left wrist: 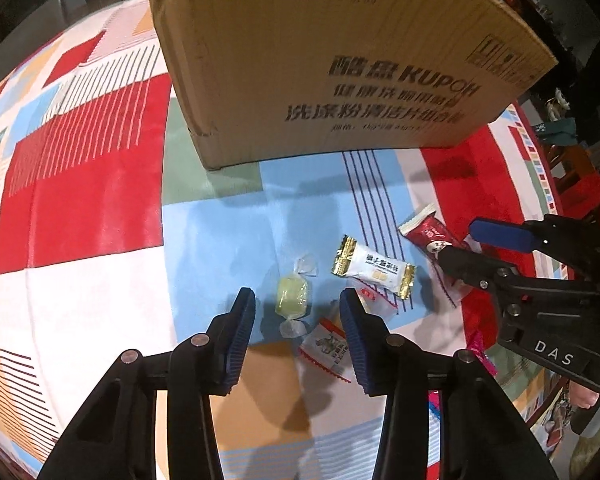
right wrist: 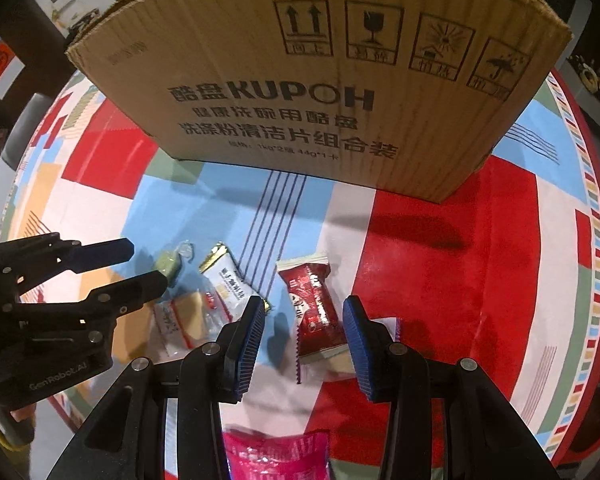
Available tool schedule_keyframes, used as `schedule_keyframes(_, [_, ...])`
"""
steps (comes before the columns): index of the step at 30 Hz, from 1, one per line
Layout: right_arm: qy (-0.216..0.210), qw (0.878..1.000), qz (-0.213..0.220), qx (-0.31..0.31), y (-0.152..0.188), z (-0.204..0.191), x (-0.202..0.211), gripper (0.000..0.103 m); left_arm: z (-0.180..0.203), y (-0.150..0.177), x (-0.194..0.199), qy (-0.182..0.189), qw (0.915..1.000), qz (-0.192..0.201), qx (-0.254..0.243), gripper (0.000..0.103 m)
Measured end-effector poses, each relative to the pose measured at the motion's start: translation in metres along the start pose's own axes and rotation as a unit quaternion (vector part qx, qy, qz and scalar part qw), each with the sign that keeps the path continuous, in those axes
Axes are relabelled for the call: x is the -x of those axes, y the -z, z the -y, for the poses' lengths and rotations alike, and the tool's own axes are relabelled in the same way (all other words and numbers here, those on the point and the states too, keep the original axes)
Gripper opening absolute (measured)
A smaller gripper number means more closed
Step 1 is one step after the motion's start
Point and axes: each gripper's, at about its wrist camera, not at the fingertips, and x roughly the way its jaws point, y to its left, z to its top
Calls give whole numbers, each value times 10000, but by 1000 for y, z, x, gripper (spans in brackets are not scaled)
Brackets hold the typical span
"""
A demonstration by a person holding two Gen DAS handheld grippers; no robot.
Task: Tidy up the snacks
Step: 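Move both grippers back to the snacks and close them on the green jelly and red snack, then carry the green jelly cup and red snack into the box and open both grippers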
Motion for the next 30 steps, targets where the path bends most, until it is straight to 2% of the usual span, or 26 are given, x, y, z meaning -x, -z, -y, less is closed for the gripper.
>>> schedule_keyframes(3, [14, 10000, -59, -24, -2, 1, -7, 42, -1, -1, -6, -22, 10000, -60, 12, 43])
schedule_keyframes(7, [42, 9999, -85, -32, -4, 1, -13, 42, -3, -1, -13, -14, 9999, -128, 52, 33])
schedule_keyframes(14, [64, 9999, -121, -57, -5, 1, -19, 41, -4, -1, -21, -56, 9998, -182, 83, 31])
schedule_keyframes(18, [74, 9998, -170, -45, -7, 0, -24, 34, -3, -1, -23, -108, 9998, -169, 63, 27])
schedule_keyframes(21, [109, 9998, -176, -4, -6, -3, -26, 29, 4, -4, -26, -102, 9998, -159, 59, 19])
schedule_keyframes(24, [115, 9998, -133, 17, -4, -8, -26, 25, 3, -4, -27, -43, 9998, -150, 100, 19])
schedule_keyframes(30, [97, 9999, -56, 15, 1, -14, -21, 25, 7, -2, -22, 11, 9999, -71, 103, 19])
